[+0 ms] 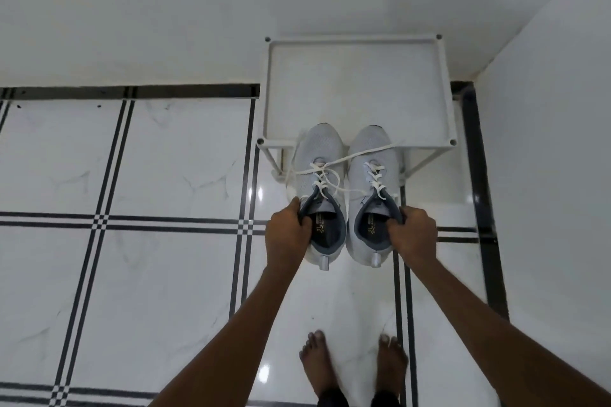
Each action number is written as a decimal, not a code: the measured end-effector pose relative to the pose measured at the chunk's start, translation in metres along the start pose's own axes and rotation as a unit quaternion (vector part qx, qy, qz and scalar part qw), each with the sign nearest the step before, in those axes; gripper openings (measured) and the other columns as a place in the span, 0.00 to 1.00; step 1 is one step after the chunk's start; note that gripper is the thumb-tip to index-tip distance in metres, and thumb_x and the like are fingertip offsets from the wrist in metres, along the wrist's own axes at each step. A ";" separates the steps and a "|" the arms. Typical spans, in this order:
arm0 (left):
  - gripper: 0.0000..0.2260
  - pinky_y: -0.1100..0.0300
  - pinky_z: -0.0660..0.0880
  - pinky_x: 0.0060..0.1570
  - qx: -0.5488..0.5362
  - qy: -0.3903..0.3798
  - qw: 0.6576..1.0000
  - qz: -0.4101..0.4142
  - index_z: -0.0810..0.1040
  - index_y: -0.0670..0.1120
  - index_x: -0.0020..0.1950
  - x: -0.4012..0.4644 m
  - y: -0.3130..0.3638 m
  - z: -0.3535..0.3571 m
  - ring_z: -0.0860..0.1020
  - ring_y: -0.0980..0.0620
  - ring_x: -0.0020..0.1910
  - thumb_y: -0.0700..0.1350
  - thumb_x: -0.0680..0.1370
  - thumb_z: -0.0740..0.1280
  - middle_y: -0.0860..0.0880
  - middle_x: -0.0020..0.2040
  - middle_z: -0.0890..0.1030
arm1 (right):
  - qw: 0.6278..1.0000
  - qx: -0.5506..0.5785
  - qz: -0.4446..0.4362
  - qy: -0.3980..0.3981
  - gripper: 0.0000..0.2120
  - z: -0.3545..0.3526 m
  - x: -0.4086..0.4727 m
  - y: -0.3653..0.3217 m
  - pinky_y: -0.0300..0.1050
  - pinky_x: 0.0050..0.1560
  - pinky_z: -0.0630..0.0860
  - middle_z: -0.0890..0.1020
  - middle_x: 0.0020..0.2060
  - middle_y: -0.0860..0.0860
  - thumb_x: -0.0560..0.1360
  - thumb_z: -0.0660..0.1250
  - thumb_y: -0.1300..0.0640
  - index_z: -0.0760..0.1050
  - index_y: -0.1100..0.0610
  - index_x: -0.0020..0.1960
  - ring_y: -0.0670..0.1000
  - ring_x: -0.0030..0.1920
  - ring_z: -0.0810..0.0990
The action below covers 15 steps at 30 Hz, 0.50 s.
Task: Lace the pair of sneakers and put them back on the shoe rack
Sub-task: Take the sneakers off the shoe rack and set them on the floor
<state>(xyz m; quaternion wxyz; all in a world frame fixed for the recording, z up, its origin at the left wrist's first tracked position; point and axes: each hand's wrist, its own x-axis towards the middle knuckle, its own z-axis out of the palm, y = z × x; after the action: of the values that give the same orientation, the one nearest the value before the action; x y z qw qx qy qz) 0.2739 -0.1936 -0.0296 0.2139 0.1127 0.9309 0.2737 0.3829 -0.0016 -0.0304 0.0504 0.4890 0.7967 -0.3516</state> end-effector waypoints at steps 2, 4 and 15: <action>0.12 0.51 0.80 0.40 0.004 -0.005 1.000 -0.009 0.78 0.44 0.58 -0.008 -0.025 0.029 0.81 0.45 0.39 0.40 0.77 0.63 0.45 0.40 0.83 | 1.000 -0.003 0.002 -0.002 0.04 0.027 -0.001 0.027 0.46 0.35 0.68 0.76 0.29 0.56 0.69 0.66 0.65 0.75 0.61 0.36 0.61 0.34 0.76; 0.13 0.53 0.79 0.40 0.014 -0.003 1.000 -0.019 0.78 0.45 0.61 -0.010 -0.050 0.063 0.81 0.46 0.39 0.40 0.77 0.63 0.45 0.41 0.83 | 1.000 -0.001 0.000 0.003 0.03 0.060 0.004 0.055 0.46 0.35 0.68 0.75 0.29 0.56 0.69 0.65 0.66 0.76 0.62 0.37 0.60 0.33 0.74; 0.13 0.55 0.77 0.40 0.040 -0.014 0.998 -0.043 0.77 0.44 0.62 0.053 -0.198 0.248 0.82 0.44 0.40 0.40 0.78 0.61 0.44 0.42 0.84 | 0.999 -0.037 0.016 -0.011 0.05 0.251 0.091 0.181 0.45 0.37 0.66 0.77 0.32 0.57 0.71 0.65 0.65 0.78 0.66 0.40 0.61 0.35 0.77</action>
<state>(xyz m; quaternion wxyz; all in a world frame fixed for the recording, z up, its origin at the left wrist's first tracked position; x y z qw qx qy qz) 0.3224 -0.2254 -0.3460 0.2334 0.0851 0.9422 0.2250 0.4173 -0.0372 -0.3492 0.0827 0.4954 0.8009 -0.3261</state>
